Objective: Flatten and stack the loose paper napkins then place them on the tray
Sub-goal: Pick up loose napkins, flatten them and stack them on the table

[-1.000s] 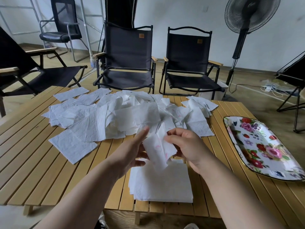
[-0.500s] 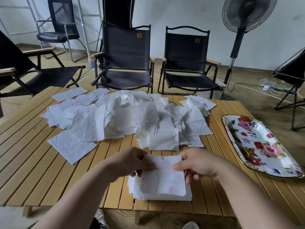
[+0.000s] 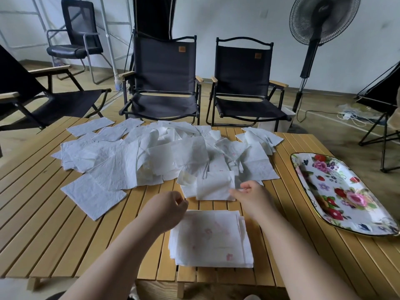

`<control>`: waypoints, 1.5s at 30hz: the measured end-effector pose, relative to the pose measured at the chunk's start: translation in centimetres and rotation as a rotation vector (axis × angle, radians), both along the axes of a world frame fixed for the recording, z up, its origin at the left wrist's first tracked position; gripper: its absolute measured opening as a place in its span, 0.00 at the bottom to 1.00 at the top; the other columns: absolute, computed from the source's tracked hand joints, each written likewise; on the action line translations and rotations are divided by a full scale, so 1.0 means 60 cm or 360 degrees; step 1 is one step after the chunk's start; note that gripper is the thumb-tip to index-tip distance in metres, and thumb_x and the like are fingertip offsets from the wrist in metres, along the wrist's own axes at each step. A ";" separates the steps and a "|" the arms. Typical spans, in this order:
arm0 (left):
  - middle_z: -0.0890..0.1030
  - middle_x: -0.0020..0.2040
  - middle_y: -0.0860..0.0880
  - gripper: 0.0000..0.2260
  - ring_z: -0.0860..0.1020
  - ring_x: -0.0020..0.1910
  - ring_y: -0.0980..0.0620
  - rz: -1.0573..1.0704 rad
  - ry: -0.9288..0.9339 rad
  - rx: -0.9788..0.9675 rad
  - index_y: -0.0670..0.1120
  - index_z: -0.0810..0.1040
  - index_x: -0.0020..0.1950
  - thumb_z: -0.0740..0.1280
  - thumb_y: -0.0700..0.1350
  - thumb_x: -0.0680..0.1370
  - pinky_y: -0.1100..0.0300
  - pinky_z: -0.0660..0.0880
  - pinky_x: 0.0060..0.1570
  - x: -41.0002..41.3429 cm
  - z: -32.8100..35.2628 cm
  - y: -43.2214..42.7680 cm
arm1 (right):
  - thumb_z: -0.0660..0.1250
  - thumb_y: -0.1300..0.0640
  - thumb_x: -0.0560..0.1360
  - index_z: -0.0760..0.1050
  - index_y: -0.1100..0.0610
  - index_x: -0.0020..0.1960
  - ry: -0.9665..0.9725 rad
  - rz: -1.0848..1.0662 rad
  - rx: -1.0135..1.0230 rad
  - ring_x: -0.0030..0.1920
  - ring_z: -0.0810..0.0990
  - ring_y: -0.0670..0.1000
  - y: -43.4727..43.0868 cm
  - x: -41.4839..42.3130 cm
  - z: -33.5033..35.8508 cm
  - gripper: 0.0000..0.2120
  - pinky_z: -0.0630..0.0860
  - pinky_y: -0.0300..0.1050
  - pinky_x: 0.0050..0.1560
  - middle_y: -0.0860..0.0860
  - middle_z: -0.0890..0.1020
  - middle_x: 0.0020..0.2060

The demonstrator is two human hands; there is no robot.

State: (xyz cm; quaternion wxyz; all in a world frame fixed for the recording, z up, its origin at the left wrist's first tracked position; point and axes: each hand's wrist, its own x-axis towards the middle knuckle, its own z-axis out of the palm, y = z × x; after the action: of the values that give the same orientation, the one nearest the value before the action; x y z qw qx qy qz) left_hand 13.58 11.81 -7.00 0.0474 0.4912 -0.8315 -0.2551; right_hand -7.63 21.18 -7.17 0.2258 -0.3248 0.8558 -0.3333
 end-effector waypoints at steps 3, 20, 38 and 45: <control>0.83 0.41 0.52 0.11 0.81 0.40 0.52 0.0034 0.0075 0.0019 0.51 0.80 0.51 0.61 0.55 0.81 0.52 0.82 0.45 0.004 -0.001 -0.010 | 0.72 0.50 0.77 0.72 0.54 0.70 -0.0177 -0.0113 -0.0267 0.51 0.78 0.48 -0.030 -0.005 -0.009 0.24 0.70 0.35 0.37 0.50 0.80 0.59; 0.63 0.77 0.52 0.35 0.65 0.74 0.50 0.0051 0.0695 0.0104 0.55 0.63 0.77 0.73 0.57 0.74 0.54 0.64 0.70 -0.012 0.012 -0.025 | 0.73 0.50 0.75 0.82 0.51 0.43 0.0677 0.0545 -0.0832 0.62 0.72 0.40 0.002 0.010 0.042 0.05 0.70 0.53 0.67 0.32 0.78 0.54; 0.78 0.32 0.51 0.10 0.72 0.28 0.56 -0.0349 0.0533 0.1082 0.37 0.81 0.53 0.69 0.44 0.80 0.63 0.64 0.30 0.011 0.041 -0.010 | 0.72 0.56 0.77 0.79 0.60 0.47 -0.0782 0.0965 0.0522 0.25 0.75 0.46 0.046 -0.030 0.059 0.07 0.64 0.35 0.23 0.55 0.84 0.34; 0.81 0.37 0.49 0.11 0.71 0.29 0.55 -0.0311 -0.0008 0.0738 0.46 0.82 0.46 0.66 0.52 0.81 0.64 0.67 0.30 0.005 0.022 -0.012 | 0.68 0.42 0.77 0.78 0.54 0.40 -0.0124 0.0733 0.0587 0.24 0.72 0.44 0.021 -0.017 0.038 0.17 0.70 0.39 0.32 0.47 0.80 0.27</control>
State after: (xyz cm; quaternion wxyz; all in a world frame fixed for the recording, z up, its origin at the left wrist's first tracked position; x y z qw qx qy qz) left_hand 13.91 11.07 -5.71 -0.0935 0.4069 -0.7945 -0.4410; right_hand -8.65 22.46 -4.91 0.3833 -0.4509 0.7964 -0.1244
